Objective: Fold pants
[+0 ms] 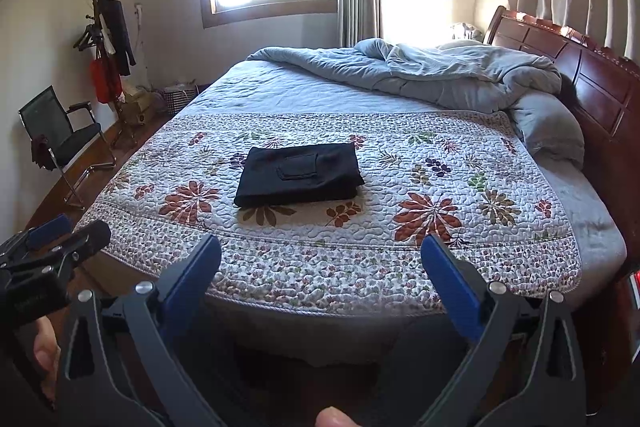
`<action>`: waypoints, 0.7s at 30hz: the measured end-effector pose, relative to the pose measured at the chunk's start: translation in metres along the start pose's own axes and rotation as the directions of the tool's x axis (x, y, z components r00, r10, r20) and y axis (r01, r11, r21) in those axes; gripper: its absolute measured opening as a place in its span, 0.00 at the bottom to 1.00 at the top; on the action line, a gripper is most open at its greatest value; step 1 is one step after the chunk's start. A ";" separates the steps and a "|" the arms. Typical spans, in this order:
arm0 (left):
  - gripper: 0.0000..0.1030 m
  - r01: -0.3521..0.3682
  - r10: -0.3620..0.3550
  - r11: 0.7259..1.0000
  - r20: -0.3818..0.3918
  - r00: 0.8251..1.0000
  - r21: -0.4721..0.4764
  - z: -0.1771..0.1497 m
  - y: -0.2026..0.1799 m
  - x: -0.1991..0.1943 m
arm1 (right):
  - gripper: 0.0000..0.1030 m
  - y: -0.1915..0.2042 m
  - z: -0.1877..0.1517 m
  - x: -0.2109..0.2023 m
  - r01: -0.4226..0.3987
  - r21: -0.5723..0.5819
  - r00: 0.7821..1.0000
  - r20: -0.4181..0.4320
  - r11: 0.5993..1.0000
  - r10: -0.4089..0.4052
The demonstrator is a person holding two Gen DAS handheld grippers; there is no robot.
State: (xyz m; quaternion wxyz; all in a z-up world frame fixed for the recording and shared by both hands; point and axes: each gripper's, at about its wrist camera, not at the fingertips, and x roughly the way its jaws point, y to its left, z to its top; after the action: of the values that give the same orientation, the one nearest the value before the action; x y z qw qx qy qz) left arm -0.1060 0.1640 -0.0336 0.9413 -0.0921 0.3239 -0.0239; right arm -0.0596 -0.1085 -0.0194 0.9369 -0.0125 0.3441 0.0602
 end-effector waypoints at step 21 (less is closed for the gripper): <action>0.96 -0.038 0.038 0.999 -0.007 0.999 0.012 0.013 -0.002 0.013 | 0.96 -0.001 0.009 0.021 -0.017 0.002 0.999 -0.030 1.000 0.017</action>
State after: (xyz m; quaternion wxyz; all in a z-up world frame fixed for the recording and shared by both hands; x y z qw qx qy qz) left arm -0.0882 0.1628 -0.0309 0.9409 -0.0804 0.3288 -0.0081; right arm -0.0374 -0.1065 -0.0262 0.9311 -0.0098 0.3583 0.0676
